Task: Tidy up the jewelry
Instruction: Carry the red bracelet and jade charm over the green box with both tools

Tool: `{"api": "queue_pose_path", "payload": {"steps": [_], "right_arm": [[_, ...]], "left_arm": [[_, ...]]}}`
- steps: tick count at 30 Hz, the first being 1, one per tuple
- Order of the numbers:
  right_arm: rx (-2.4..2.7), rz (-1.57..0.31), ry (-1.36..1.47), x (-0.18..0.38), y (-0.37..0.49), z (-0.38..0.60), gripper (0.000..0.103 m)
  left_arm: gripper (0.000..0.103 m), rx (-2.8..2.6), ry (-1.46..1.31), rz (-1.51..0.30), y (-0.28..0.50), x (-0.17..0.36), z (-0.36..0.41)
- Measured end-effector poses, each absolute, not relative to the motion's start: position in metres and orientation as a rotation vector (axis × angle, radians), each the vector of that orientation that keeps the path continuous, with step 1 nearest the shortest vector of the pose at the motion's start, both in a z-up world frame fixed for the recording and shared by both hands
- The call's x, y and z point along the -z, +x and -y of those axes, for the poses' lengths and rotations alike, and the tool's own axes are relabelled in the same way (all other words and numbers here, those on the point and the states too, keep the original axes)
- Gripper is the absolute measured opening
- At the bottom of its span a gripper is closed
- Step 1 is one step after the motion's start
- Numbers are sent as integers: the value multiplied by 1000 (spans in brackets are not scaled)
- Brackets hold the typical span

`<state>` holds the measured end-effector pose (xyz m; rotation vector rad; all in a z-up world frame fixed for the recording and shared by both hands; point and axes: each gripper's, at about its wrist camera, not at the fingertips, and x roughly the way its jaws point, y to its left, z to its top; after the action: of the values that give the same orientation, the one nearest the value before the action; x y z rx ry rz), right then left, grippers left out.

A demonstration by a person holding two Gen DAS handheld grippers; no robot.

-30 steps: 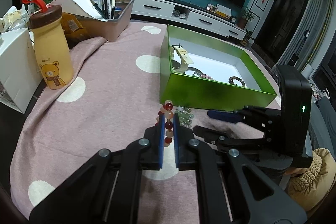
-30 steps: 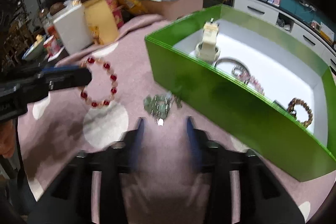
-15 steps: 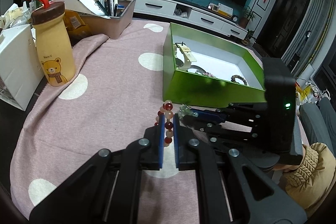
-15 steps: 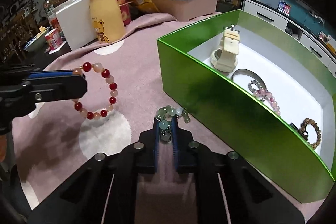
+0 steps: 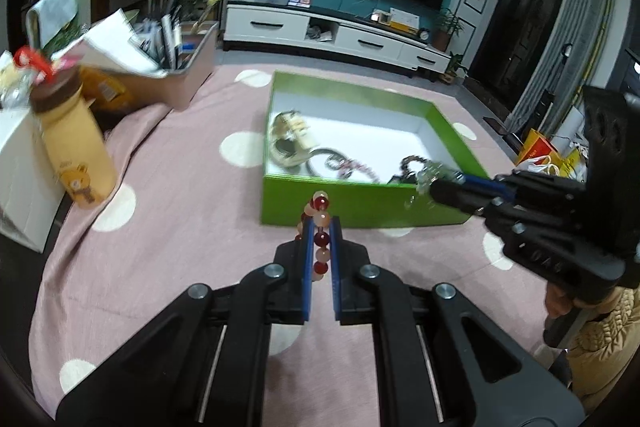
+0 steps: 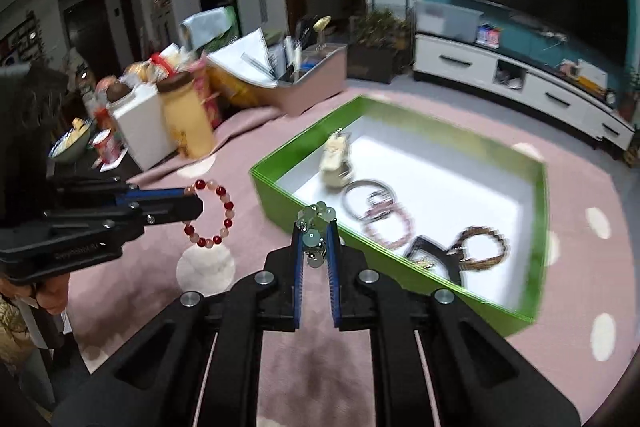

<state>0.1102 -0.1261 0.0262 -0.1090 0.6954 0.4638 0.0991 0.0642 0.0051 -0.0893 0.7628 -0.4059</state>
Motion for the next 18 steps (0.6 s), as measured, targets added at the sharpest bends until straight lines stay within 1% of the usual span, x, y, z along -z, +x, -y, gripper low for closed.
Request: {"api": "queue_pose_path", "payload": {"steps": [10, 18], "right_arm": [[-368, -626, -87, -65, 109, 171, 11], [-297, -611, -72, -77, 118, 193, 11]], "left_arm": [[7, 444, -45, -713, 124, -48, -21], [7, 438, -44, -700, 156, -70, 5]]}}
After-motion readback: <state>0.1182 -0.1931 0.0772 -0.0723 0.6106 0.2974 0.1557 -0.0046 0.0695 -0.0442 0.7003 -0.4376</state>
